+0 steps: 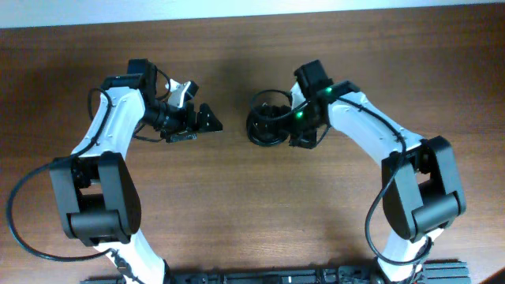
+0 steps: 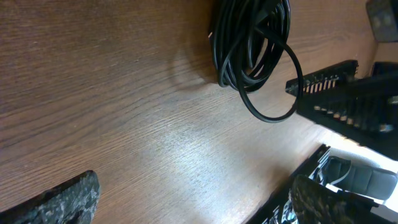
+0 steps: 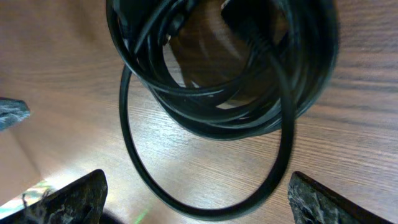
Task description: Untangle cables
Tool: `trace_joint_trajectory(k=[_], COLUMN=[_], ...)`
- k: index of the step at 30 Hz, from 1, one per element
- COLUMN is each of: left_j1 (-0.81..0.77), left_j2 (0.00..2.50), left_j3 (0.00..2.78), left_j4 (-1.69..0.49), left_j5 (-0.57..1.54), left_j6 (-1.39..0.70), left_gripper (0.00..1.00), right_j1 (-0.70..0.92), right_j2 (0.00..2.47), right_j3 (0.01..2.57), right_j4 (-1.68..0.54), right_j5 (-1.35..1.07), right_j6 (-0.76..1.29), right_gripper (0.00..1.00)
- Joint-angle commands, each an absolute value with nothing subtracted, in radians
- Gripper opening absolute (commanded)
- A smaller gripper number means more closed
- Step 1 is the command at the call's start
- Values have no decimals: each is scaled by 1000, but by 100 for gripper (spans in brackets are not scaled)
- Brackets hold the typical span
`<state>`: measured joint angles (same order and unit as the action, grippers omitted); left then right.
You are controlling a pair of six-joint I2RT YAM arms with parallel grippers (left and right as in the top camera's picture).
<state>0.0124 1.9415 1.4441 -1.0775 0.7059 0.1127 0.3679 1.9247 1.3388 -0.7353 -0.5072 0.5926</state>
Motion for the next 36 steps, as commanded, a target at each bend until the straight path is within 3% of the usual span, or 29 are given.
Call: trace_joint_trajectory(k=[1, 5, 7, 13, 23, 26, 30, 34, 36], left_j1=[7, 6, 6, -20, -26, -26, -26, -25, -5], left_j2=[1953, 1953, 1953, 1953, 1953, 1953, 1953, 1952, 1952], left_j3=[1454, 1454, 1454, 1454, 1454, 1454, 1454, 1454, 1456], left_j4=[-1079, -1079, -1078, -1154, -1166, -1151, -1134, -1161, -1165], left_j5=[706, 706, 706, 759, 842, 841, 838, 997, 1080], left_j6=[122, 122, 122, 118, 118, 118, 118, 162, 246], left_gripper=[99, 99, 99, 99, 99, 99, 99, 99, 99], right_j1=[400, 414, 414, 428, 416, 416, 418, 459, 467], right_j2=[1938, 1938, 1938, 1737, 1419, 1365, 1342, 1456, 1544], right_j3=[1345, 1345, 1345, 1624, 2051, 2091, 2091, 2091, 2091], right_j4=[-704, -668, -664, -744, -542, -517, -393, -700, -753], right_j5=[-410, -406, -407, -626, -609, -349, -191, -208, -361], right_j6=[671, 671, 670, 426, 426, 427, 423, 427, 427], right_gripper=[65, 37, 4, 4, 4, 4, 4, 4, 4])
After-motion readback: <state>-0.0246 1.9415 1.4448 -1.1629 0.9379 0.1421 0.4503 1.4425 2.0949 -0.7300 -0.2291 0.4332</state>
